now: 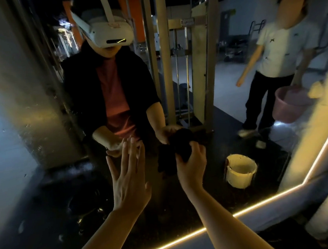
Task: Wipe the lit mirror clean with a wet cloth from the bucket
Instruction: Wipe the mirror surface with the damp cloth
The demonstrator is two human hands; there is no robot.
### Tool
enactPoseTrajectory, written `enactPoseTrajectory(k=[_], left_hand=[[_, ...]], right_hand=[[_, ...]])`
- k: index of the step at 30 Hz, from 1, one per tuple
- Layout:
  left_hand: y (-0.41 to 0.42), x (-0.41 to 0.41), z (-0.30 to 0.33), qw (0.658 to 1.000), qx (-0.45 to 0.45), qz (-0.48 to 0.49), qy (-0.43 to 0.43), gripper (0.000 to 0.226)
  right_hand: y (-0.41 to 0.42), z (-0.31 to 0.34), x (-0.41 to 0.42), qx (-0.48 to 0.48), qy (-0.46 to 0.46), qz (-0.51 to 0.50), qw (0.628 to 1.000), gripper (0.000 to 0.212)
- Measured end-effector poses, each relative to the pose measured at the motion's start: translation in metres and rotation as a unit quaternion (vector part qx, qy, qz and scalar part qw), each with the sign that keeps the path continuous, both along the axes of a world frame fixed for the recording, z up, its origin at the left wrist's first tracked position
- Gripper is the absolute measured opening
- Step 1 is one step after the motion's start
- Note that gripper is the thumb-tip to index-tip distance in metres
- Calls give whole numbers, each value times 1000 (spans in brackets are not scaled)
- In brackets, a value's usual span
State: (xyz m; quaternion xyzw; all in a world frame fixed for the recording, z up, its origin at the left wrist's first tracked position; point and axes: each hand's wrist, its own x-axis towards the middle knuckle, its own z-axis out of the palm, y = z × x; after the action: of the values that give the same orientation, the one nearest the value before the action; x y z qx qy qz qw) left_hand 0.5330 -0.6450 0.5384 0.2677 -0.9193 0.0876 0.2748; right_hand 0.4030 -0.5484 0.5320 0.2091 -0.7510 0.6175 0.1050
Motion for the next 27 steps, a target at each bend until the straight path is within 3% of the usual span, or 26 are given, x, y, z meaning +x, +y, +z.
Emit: enactPoseTrajectory(k=[5, 11, 17, 23, 27], left_hand=[[-1, 7, 1, 1000, 12, 17, -3, 126], [5, 7, -8, 1000, 21, 17, -11, 126], [0, 18, -12, 999, 23, 35, -17, 122], [9, 11, -20, 999, 18, 30, -35, 125], [9, 11, -22, 999, 3, 27, -37, 122]], right_hand=[[19, 22, -35, -18, -65, -93, 993, 47], [3, -3, 1, 10, -67, 18, 998, 43], [22, 8, -36, -8, -149, -99, 984, 49], [6, -19, -6, 33, -135, 21, 990, 45], [22, -10, -34, -15, -185, -62, 981, 47]])
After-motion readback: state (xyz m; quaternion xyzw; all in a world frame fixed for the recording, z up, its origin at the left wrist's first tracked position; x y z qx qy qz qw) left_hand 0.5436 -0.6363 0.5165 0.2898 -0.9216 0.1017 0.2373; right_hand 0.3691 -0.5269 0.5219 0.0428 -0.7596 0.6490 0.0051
